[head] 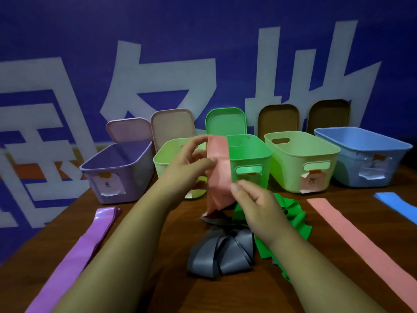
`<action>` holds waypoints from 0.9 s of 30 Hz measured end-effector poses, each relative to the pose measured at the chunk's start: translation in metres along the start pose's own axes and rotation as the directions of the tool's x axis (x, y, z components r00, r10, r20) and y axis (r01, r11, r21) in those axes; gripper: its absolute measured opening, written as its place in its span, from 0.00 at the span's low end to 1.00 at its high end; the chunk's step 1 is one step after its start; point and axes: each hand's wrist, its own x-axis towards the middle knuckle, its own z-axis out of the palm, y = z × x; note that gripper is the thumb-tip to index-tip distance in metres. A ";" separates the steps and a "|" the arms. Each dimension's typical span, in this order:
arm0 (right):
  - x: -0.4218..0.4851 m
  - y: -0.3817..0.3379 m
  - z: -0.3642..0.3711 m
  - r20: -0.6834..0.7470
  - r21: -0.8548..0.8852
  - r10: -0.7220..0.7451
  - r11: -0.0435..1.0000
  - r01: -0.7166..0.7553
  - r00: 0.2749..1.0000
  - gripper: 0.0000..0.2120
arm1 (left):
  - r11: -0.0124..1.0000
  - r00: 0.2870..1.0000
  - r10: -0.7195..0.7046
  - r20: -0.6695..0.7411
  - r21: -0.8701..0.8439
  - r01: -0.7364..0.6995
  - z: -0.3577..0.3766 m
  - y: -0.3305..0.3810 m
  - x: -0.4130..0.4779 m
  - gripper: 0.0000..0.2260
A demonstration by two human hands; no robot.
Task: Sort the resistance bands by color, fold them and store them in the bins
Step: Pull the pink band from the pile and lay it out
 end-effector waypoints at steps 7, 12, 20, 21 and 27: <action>0.000 -0.003 -0.005 0.038 0.199 0.049 0.978 -0.055 0.998 0.11 | 0.903 0.974 0.193 -0.117 0.409 -0.130 -0.008 0.011 0.019 0.08; -0.001 -0.003 -0.004 0.037 0.231 0.084 0.969 -0.090 0.996 0.07 | 0.876 0.954 0.225 -0.197 0.470 -0.110 -0.017 0.005 0.016 0.07; 0.003 -0.005 -0.004 0.114 0.295 0.145 0.940 -0.173 0.983 0.13 | 0.894 0.946 0.254 -0.200 0.421 -0.151 -0.025 -0.009 0.010 0.09; 0.003 -0.003 -0.003 0.120 0.287 0.139 0.943 -0.169 0.983 0.14 | 0.918 0.955 0.227 -0.191 0.369 -0.144 -0.025 -0.011 0.010 0.09; 0.004 0.001 0.001 0.105 0.179 0.128 0.973 -0.146 0.986 0.17 | 0.974 0.998 -0.019 -0.052 0.225 0.030 -0.017 -0.019 -0.002 0.06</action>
